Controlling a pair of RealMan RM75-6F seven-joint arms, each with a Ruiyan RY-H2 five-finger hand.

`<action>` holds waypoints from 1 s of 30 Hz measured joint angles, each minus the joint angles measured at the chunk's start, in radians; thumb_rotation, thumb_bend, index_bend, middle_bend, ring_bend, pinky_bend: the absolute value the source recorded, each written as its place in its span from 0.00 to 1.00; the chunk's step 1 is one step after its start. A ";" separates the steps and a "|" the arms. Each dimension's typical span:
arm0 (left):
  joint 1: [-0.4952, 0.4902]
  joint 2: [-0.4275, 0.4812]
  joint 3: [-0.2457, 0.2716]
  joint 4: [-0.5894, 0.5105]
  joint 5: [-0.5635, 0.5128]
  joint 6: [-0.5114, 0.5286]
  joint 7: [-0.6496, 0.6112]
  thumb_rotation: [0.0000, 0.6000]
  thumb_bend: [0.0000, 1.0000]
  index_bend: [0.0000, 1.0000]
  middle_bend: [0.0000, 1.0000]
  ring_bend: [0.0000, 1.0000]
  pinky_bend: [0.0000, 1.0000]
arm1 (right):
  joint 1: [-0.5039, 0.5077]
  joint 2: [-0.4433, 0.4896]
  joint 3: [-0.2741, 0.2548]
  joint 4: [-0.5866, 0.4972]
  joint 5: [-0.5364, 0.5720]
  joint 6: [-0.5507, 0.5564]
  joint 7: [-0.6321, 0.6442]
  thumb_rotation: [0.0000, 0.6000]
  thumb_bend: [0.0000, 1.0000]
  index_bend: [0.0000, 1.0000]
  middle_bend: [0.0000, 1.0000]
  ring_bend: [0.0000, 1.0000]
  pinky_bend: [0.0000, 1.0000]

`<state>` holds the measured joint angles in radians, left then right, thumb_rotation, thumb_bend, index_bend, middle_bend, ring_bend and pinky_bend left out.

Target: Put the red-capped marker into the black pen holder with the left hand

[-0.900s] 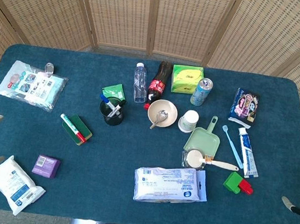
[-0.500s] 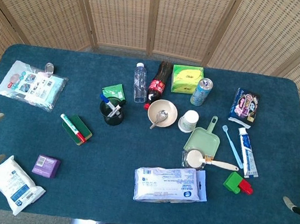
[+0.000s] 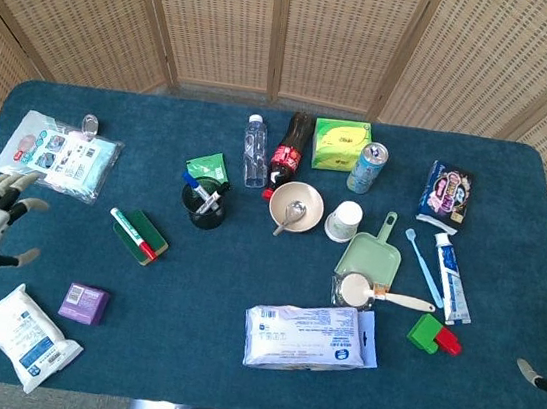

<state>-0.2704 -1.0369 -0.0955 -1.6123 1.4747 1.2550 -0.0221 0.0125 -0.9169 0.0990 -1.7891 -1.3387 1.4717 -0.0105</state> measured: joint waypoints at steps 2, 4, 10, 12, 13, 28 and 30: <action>-0.024 -0.020 -0.006 0.031 0.008 -0.013 0.018 1.00 0.31 0.31 0.00 0.00 0.01 | 0.000 0.000 0.001 -0.001 0.005 -0.002 0.002 1.00 0.00 0.00 0.00 0.00 0.00; -0.051 -0.050 -0.011 0.069 0.018 -0.030 0.037 1.00 0.32 0.32 0.00 0.00 0.01 | 0.001 0.001 0.002 -0.002 0.006 -0.004 0.002 1.00 0.00 0.00 0.00 0.00 0.00; -0.108 -0.103 -0.012 0.116 0.021 -0.101 0.104 1.00 0.32 0.31 0.00 0.00 0.01 | 0.001 0.002 0.003 -0.003 0.011 -0.008 0.007 1.00 0.00 0.00 0.00 0.00 0.00; -0.124 -0.121 -0.009 0.125 0.017 -0.123 0.138 1.00 0.32 0.32 0.00 0.00 0.01 | 0.001 0.003 0.004 -0.003 0.012 -0.008 0.012 1.00 0.00 0.00 0.00 0.00 0.00; -0.131 -0.130 -0.008 0.130 0.016 -0.131 0.154 1.00 0.32 0.32 0.00 0.00 0.01 | 0.000 0.004 0.004 -0.002 0.012 -0.009 0.014 1.00 0.00 0.00 0.00 0.00 0.00; -0.218 -0.285 -0.010 0.207 -0.050 -0.200 0.353 1.00 0.32 0.37 0.00 0.00 0.02 | -0.003 0.019 0.005 0.001 0.016 -0.018 0.056 1.00 0.00 0.00 0.00 0.00 0.00; -0.228 -0.294 -0.016 0.209 -0.060 -0.205 0.368 1.00 0.32 0.37 0.00 0.00 0.02 | -0.004 0.020 0.006 0.002 0.018 -0.019 0.059 1.00 0.00 0.00 0.00 0.00 0.00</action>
<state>-0.4979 -1.3312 -0.1110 -1.4036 1.4145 1.0497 0.3461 0.0085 -0.8971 0.1046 -1.7869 -1.3208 1.4530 0.0488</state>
